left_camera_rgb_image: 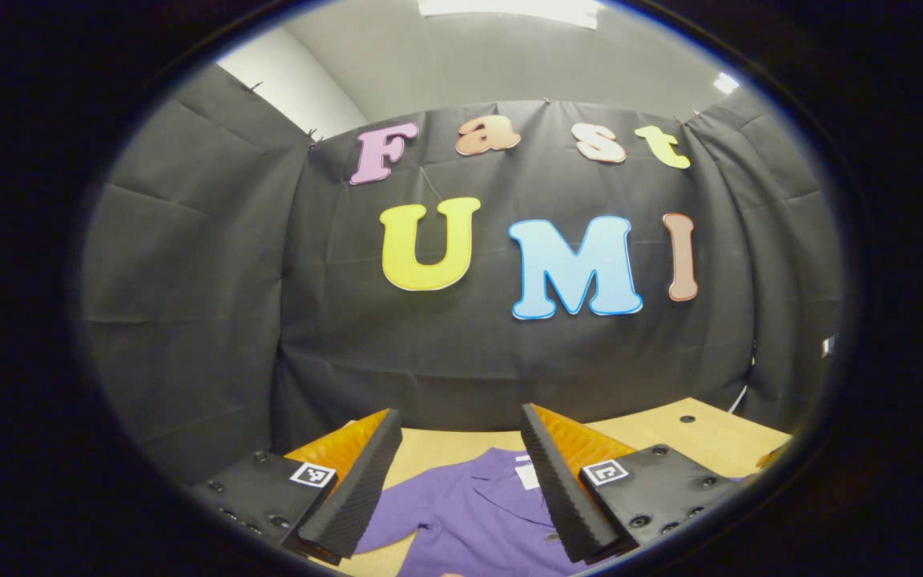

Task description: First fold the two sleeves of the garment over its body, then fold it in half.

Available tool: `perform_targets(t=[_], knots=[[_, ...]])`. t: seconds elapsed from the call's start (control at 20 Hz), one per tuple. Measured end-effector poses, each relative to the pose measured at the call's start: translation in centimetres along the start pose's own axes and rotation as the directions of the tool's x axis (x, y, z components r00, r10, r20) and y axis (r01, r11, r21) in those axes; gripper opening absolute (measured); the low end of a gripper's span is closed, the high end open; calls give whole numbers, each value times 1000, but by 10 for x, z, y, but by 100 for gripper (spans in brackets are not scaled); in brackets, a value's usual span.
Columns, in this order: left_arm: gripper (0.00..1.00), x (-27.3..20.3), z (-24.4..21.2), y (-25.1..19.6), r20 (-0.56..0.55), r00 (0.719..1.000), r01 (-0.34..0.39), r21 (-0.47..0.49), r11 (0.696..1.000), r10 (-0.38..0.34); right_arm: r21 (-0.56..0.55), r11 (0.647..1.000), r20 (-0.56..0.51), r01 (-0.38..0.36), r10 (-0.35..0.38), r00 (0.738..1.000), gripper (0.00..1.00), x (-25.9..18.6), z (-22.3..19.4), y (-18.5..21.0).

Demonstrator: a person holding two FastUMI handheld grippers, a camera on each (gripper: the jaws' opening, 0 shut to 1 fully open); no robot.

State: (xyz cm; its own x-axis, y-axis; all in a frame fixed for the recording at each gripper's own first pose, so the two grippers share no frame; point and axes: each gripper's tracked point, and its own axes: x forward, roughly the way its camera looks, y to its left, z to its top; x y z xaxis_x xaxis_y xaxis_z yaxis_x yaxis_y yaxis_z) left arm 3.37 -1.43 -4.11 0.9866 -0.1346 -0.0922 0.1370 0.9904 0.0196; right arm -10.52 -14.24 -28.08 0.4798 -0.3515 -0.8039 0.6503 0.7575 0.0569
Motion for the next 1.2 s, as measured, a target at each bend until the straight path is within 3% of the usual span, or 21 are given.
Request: perform_targets(t=[0.25, 0.45, 0.6, 0.7, 0.9, 0.95, 1.0, 1.1, 1.15, 1.2], knots=[[94, 1, -7, 5, -17, 1000, -20, 6, 1000, 20, 106, 993, -164, 43, -25, 986, 95, 33, -46, -13], [94, 0, -11, 11, -29, 999, -34, 11, 999, 35, 75, 993, -206, 92, -75, 976, 95, 44, -58, -23], [94, -1, -12, 13, -29, 999, -38, 19, 999, 38, 103, 992, -251, 74, -47, 967, 95, 50, -74, -16], [94, 1, -11, 14, -26, 999, -40, 21, 999, 41, 118, 990, -246, 74, -43, 968, 100, 48, -77, -16], [94, 0, -14, 15, -28, 999, -35, 10, 999, 35, 122, 990, -241, 66, -35, 970, 98, 50, -75, -16], [94, 0, -14, 16, -26, 999, -35, 6, 999, 35, 128, 990, -242, 66, -33, 970, 85, 49, -75, -15], [94, -1, -14, 16, -25, 999, -34, 3, 999, 34, 126, 990, -242, 60, -27, 970, 79, 49, -72, -14], [94, 0, -14, 18, -23, 999, -34, -1, 999, 34, 138, 989, -241, 46, -11, 971, 47, 50, -72, -10], [94, -2, -14, 20, -21, 999, -35, -3, 999, 35, 121, 992, -241, 36, -6, 970, 41, 50, -73, -11], [94, -3, -14, 21, -21, 999, -36, -4, 999, 36, 115, 993, -226, 4, 22, 974, 40, 50, -70, -9]])
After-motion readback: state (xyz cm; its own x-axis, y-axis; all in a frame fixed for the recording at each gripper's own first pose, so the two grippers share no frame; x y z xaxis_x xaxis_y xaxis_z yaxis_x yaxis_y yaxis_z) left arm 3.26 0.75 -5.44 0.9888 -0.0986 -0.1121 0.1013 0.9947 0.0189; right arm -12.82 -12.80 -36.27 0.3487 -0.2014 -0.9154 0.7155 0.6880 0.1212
